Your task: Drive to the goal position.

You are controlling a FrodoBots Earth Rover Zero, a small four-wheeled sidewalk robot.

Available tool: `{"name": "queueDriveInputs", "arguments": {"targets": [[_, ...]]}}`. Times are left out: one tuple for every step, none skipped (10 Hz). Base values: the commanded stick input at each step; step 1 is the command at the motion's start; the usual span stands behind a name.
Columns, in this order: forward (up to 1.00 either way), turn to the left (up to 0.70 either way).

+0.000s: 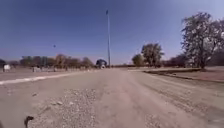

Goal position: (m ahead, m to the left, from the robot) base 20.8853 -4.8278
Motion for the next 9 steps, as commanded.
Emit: {"name": "queueDriveInputs", "arguments": {"targets": [[0.5,0.0],[0.5,0.0],[0.5,0.0],[0.5,0.0],[0.5,0.0],[0.5,0.0],[0.5,0.0],[0.5,0.0],[0.5,0.0]]}}
